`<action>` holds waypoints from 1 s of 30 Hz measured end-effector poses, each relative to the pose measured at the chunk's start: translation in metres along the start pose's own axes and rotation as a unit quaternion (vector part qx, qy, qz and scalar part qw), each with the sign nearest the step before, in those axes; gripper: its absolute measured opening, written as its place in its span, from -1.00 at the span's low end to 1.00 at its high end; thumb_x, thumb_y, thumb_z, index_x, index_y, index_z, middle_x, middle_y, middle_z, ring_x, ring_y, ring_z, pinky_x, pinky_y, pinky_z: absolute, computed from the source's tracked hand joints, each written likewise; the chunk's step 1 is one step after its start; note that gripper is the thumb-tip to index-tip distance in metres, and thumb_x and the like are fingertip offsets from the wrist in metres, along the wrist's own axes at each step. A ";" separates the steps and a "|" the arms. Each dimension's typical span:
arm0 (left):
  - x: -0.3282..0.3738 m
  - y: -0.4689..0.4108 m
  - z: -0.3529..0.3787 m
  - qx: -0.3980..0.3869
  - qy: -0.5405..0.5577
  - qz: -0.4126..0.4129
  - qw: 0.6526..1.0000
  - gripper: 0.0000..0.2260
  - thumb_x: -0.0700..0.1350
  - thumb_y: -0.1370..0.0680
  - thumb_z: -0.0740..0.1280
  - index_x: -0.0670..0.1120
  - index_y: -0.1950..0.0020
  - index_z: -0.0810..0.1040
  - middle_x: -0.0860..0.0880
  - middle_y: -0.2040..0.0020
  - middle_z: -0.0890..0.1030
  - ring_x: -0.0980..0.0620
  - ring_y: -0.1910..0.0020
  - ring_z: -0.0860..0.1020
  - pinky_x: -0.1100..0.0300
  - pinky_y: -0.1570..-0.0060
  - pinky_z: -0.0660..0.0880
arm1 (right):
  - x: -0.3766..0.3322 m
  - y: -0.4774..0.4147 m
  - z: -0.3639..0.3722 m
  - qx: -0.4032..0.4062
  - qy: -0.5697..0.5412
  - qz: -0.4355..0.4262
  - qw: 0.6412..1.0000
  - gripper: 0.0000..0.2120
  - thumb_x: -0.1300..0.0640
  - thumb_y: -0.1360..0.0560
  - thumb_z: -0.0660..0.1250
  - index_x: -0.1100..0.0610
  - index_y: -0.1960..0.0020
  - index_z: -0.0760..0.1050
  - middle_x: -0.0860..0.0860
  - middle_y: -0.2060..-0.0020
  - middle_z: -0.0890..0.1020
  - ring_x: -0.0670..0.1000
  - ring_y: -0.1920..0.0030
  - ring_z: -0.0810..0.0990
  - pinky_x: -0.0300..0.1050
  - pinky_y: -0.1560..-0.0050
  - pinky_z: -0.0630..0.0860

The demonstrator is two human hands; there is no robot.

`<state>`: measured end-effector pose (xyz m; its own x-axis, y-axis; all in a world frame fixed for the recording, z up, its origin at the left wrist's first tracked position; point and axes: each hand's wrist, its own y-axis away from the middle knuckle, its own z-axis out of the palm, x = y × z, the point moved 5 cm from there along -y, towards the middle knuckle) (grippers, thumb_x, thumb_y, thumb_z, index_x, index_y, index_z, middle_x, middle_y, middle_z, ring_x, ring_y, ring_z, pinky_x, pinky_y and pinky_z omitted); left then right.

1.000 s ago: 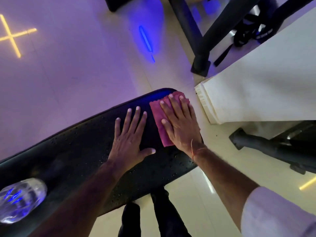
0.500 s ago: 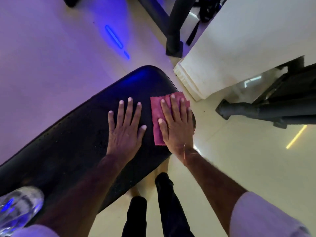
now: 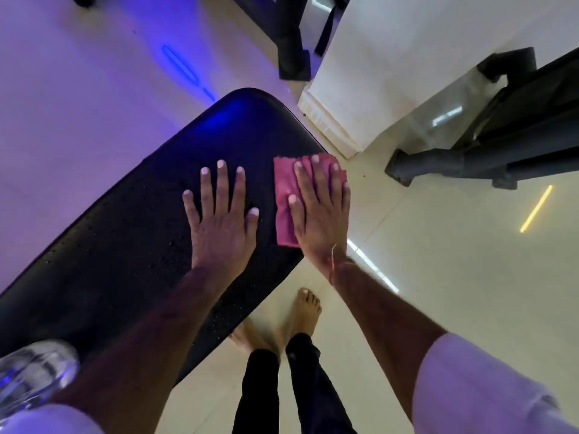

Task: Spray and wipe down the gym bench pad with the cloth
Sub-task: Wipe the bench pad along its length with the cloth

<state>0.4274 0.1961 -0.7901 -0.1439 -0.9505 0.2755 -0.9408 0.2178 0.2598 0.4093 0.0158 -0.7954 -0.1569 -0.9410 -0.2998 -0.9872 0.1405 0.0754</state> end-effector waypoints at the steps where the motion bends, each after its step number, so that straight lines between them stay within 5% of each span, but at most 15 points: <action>1: 0.001 0.000 0.001 -0.003 0.001 -0.002 1.000 -0.41 0.13 -0.74 -0.03 -0.03 -0.72 -0.09 -0.11 -0.73 -0.16 -0.18 -0.70 -0.18 -0.33 -0.60 -0.14 | 0.004 -0.012 -0.002 0.016 -0.006 0.038 0.999 -0.41 -0.15 -0.72 -0.10 0.01 -0.71 0.09 0.08 -0.71 0.07 0.20 -0.71 -0.05 0.25 -0.67 -0.02; 4: 0.000 0.000 -0.001 -0.007 0.001 -0.002 1.000 -0.41 0.13 -0.74 -0.02 -0.01 -0.72 -0.10 -0.10 -0.73 -0.16 -0.17 -0.70 -0.18 -0.32 -0.61 -0.13 | -0.004 -0.002 0.004 0.044 -0.014 0.101 0.994 -0.42 -0.12 -0.74 -0.06 0.03 -0.72 0.02 0.07 -0.72 0.00 0.19 -0.71 -0.11 0.27 -0.67 -0.06; 10: -0.009 0.002 -0.009 -0.001 0.022 0.016 1.000 -0.47 0.08 -0.76 -0.02 0.04 -0.72 -0.04 -0.05 -0.73 -0.10 -0.11 -0.71 -0.13 -0.28 -0.62 -0.05 | -0.017 0.058 0.013 -0.023 -0.014 -0.052 0.998 -0.41 -0.14 -0.74 -0.06 -0.01 -0.72 -0.04 0.03 -0.72 -0.04 0.14 -0.71 -0.15 0.29 -0.67 -0.05; 15: -0.011 0.006 -0.010 0.024 0.041 0.028 0.998 -0.51 0.02 -0.77 0.01 0.04 -0.72 0.04 -0.02 -0.73 -0.03 -0.08 -0.71 -0.08 -0.21 -0.63 -0.04 | -0.012 -0.003 0.002 0.040 0.020 0.031 0.999 -0.43 -0.10 -0.73 0.04 0.03 -0.70 0.12 0.09 -0.70 0.11 0.22 -0.70 0.00 0.31 -0.65 0.01; 21: -0.022 0.018 -0.024 0.020 0.068 0.023 0.997 -0.52 -0.06 -0.77 0.06 0.01 -0.71 0.12 0.02 -0.72 0.04 -0.02 -0.71 -0.04 -0.16 -0.65 -0.03 | -0.030 0.056 0.016 -0.070 0.053 -0.165 0.982 -0.40 -0.21 -0.73 -0.10 -0.04 -0.72 -0.02 0.02 -0.72 -0.03 0.17 -0.71 -0.12 0.23 -0.68 -0.15; 27: -0.025 0.019 -0.023 0.035 0.059 0.026 0.997 -0.51 -0.09 -0.76 0.08 0.02 -0.70 0.13 0.03 -0.72 0.08 -0.01 -0.70 0.00 -0.14 -0.64 0.02 | -0.027 -0.003 0.006 0.013 0.048 0.013 0.999 -0.43 -0.15 -0.73 -0.07 -0.03 -0.71 0.06 0.06 -0.71 0.08 0.21 -0.71 -0.02 0.29 -0.66 -0.01; 30: -0.024 0.022 -0.024 0.024 0.061 0.009 0.998 -0.50 -0.06 -0.76 0.07 0.03 -0.71 0.09 0.03 -0.72 0.02 -0.02 -0.71 -0.05 -0.16 -0.65 -0.02 | -0.047 0.050 0.013 -0.034 0.040 -0.073 0.996 -0.41 -0.16 -0.72 -0.08 0.00 -0.71 0.06 0.09 -0.71 0.06 0.22 -0.70 -0.03 0.32 -0.65 -0.01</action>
<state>0.4169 0.2291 -0.7690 -0.1254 -0.9121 0.3903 -0.9522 0.2212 0.2109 0.3673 0.0704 -0.7896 -0.0071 -0.9719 -0.2354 -0.9947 -0.0173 0.1015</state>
